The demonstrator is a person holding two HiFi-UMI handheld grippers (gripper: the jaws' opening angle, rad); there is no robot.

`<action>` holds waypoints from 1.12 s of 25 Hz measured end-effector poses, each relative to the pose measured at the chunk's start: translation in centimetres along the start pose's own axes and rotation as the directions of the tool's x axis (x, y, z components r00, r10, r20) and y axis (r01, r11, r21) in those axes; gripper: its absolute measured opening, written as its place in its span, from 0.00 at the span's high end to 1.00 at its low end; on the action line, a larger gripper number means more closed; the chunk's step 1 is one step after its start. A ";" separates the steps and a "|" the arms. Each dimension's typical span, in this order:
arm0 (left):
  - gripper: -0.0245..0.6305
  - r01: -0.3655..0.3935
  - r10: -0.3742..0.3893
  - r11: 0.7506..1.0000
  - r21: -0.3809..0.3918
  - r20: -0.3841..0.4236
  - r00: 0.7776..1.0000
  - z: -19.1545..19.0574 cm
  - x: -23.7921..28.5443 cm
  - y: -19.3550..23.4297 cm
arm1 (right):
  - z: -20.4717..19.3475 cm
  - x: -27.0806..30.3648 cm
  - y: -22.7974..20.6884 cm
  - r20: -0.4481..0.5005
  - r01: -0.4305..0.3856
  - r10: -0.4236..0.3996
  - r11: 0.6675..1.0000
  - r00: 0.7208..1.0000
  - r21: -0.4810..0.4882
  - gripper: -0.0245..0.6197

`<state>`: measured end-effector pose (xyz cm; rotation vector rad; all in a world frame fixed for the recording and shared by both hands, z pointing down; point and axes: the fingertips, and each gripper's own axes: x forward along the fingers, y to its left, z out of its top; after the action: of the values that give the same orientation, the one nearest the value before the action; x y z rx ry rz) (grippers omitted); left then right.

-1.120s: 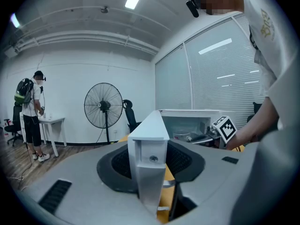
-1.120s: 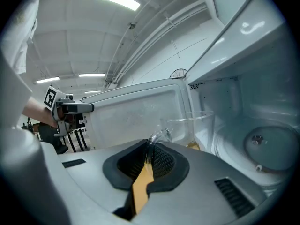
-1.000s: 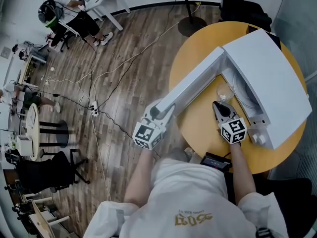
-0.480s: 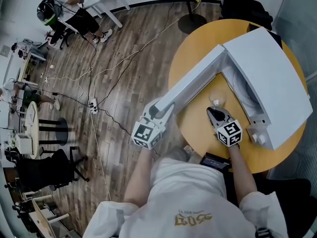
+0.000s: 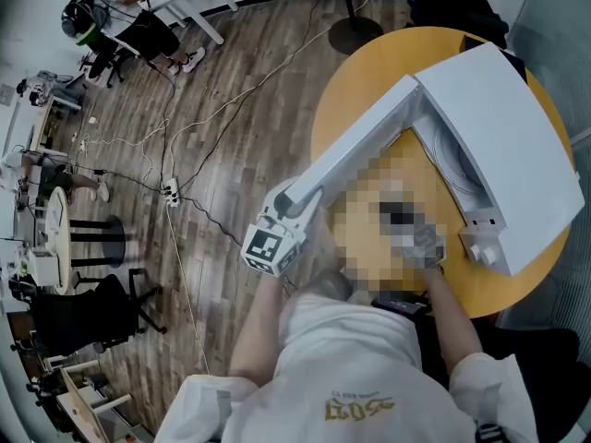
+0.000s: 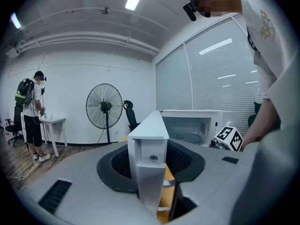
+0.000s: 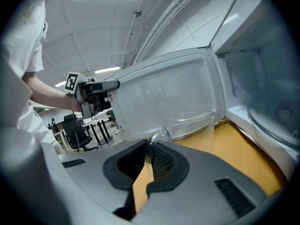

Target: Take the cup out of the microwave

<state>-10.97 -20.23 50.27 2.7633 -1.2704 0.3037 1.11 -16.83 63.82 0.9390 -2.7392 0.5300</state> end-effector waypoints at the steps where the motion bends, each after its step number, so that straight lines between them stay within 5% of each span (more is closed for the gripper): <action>1: 0.69 0.000 0.000 1.000 -0.001 -0.001 1.000 0.0 0.0 0.0 | -0.1 0.1 0.1 -0.004 -0.005 0.005 1.000 1.000 0.002 0.93; 15: 0.69 -0.001 0.001 1.000 -0.002 0.016 1.000 0.2 0.0 0.1 | -1.4 0.4 1.5 -0.018 -0.048 0.048 0.999 0.999 -0.007 0.93; 28: 0.69 -0.003 0.003 1.000 -0.014 0.015 1.000 0.0 -0.1 0.3 | -3.8 -0.4 1.5 -0.087 -0.032 0.017 0.985 0.996 -0.171 0.93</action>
<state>-11.24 -20.38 50.25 2.7575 -1.2757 0.2732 0.76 -14.06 66.80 0.8228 -2.6714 0.3226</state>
